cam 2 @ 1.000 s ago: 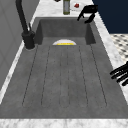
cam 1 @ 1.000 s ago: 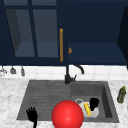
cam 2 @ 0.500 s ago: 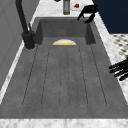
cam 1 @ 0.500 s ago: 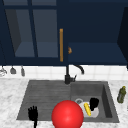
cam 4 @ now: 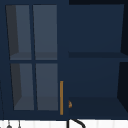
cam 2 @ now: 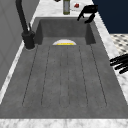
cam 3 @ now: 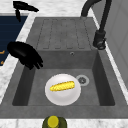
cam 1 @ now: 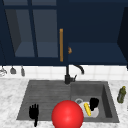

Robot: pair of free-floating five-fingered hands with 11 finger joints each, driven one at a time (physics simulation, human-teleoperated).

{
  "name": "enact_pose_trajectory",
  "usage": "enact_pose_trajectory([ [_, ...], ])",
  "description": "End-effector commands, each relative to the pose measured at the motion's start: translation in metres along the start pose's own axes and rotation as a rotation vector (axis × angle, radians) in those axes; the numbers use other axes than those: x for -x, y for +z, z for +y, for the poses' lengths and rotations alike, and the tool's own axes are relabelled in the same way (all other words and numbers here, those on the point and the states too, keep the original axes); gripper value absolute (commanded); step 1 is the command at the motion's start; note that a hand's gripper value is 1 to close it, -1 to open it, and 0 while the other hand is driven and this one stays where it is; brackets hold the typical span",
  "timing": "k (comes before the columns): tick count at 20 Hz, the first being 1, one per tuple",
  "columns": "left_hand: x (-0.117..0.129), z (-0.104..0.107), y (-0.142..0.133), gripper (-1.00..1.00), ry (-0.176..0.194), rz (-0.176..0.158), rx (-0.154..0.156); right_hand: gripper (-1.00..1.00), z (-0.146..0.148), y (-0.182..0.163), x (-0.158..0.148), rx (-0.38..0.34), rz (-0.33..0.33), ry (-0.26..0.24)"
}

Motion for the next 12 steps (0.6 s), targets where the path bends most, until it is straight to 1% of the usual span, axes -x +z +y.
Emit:
enact_pose_trajectory([
  [1, -0.007, 0.004, -0.005, -1.00, 0.000, -0.100, 0.035, 0.00, 0.000, 0.000, 0.000, 0.000, 0.000, 0.000],
  [3, -0.014, 0.005, -0.007, -1.00, 0.002, -0.096, 0.040, 0.00, 0.000, 0.000, 0.000, 0.000, 0.000, 0.000],
  [5, -0.019, 0.006, -0.008, -1.00, 0.003, -0.105, 0.043, 0.00, 0.000, 0.000, 0.000, 0.000, 0.000, 0.000],
  [8, -0.022, 0.007, -0.006, -1.00, -0.002, -0.141, 0.043, 0.00, 0.000, 0.000, 0.000, 0.000, 0.000, 0.000],
  [12, -0.027, 0.009, -0.005, -1.00, -0.001, -0.178, 0.040, 0.00, 0.000, 0.000, 0.000, 0.000, 0.000, 0.000],
])
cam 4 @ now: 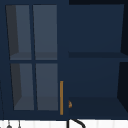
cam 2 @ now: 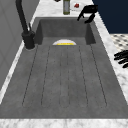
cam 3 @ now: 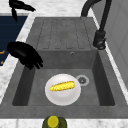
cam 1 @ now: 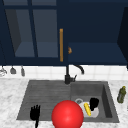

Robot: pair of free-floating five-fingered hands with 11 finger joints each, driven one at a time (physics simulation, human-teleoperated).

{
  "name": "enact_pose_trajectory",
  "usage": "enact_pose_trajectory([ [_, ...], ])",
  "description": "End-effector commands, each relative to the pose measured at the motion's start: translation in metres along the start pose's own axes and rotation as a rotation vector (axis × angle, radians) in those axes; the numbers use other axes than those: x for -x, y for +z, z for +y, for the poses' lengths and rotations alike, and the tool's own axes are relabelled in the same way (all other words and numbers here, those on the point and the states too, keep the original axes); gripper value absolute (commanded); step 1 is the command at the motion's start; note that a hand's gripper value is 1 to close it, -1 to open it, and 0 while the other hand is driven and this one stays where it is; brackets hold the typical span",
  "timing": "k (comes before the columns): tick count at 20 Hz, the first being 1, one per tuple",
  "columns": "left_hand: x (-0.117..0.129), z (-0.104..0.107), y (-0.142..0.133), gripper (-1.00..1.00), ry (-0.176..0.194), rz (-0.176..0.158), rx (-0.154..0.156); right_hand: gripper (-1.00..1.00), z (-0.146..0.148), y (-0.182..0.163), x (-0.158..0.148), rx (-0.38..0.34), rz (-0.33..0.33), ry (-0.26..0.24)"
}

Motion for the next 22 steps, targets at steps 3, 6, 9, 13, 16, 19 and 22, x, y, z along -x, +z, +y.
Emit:
enact_pose_trajectory([
  [3, -0.005, 0.002, 0.000, -1.00, 0.001, -0.136, 0.041, 0.00, 0.000, 0.000, 0.000, 0.000, 0.000, 0.000],
  [6, -0.006, 0.003, 0.000, -1.00, 0.003, -0.162, 0.034, 0.00, 0.000, 0.000, 0.000, 0.000, 0.000, 0.000],
  [9, -0.006, 0.003, 0.000, -1.00, 0.004, -0.191, 0.029, 0.00, 0.000, 0.000, 0.000, 0.000, 0.000, 0.000],
  [13, -0.013, 0.001, -0.001, -1.00, -0.006, -0.204, 0.020, 0.00, 0.000, 0.000, 0.000, 0.000, 0.000, 0.000],
  [16, -0.009, 0.002, -0.001, 0.00, 0.002, -0.119, -0.008, -1.00, 0.000, 0.000, 0.000, 0.000, 0.000, 0.000],
  [19, -0.009, 0.002, -0.001, 0.00, -0.013, -0.124, 0.000, -1.00, -0.003, -0.001, 0.006, -0.008, 0.027, -0.007],
  [22, -0.009, 0.002, -0.001, 0.00, -0.023, -0.121, -0.006, -1.00, -0.011, -0.003, 0.018, -0.019, 0.029, -0.021],
])
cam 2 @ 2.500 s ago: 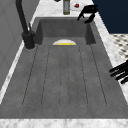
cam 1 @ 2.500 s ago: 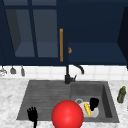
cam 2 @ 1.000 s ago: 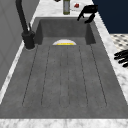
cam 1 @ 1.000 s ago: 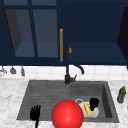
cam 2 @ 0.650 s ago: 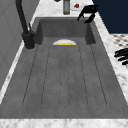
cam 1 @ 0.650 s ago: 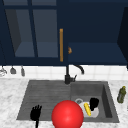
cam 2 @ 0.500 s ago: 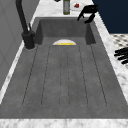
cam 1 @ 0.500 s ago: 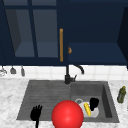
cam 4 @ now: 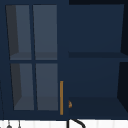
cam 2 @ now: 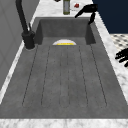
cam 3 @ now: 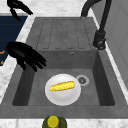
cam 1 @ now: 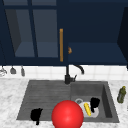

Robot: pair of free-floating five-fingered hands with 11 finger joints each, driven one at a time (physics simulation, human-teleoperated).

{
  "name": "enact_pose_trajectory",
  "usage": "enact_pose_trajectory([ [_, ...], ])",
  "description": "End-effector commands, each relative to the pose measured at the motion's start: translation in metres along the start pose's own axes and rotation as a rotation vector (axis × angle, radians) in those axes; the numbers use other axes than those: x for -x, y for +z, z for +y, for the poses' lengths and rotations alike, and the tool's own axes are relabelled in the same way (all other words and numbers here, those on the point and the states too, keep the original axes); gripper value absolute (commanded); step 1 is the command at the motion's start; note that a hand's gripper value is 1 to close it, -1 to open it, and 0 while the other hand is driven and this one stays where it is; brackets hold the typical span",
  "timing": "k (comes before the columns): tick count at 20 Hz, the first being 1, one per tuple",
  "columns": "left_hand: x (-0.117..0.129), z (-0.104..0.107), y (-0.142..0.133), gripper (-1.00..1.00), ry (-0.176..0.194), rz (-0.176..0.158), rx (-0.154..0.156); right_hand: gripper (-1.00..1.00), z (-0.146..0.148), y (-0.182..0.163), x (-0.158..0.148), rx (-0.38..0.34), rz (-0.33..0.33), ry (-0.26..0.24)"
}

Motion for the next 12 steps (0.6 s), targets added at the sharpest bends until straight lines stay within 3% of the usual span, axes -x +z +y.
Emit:
enact_pose_trajectory([
  [1, 0.000, 0.000, 0.000, 0.00, 0.000, 0.000, 0.000, -1.00, -0.009, -0.003, 0.015, -0.005, 0.028, -0.021],
  [12, 0.001, 0.000, 0.000, 0.00, -0.017, 0.006, -0.009, -1.00, -0.055, -0.009, 0.057, -0.084, -0.010, -0.006],
])
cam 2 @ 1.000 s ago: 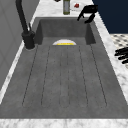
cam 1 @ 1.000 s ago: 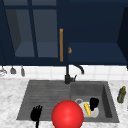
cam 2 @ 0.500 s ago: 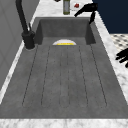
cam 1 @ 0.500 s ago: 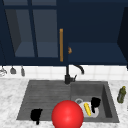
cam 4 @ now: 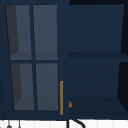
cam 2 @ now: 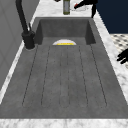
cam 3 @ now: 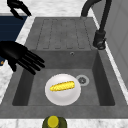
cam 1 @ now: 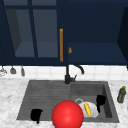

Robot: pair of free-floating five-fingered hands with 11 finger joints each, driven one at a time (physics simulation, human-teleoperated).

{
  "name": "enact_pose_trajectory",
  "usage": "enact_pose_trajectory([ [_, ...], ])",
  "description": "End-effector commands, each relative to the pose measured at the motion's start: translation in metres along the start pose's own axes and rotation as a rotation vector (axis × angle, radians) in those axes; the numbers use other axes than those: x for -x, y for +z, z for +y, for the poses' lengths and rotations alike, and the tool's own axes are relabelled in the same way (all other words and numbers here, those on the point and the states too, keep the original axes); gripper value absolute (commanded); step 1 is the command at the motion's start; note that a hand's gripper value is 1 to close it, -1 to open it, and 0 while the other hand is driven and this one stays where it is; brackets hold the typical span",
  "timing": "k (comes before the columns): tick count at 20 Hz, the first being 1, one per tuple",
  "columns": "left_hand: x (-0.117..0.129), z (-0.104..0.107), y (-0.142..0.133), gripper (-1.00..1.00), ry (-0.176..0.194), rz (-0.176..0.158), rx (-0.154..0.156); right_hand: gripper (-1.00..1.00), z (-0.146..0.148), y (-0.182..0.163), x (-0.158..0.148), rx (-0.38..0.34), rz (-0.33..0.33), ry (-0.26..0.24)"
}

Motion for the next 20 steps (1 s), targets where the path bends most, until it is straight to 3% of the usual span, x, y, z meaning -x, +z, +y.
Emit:
enact_pose_trajectory([
  [1, 0.000, 0.000, 0.000, 0.00, 0.000, 0.000, 0.000, -1.00, -0.020, -0.004, 0.014, -0.040, -0.008, -0.003],
  [11, 0.000, 0.000, 0.000, 0.00, -0.004, 0.002, -0.003, -1.00, -0.063, -0.017, 0.044, -0.107, -0.021, 0.013],
  [20, 0.000, 0.000, 0.000, 0.00, -0.005, 0.003, -0.004, -1.00, -0.095, -0.035, 0.053, -0.151, -0.062, 0.050],
])
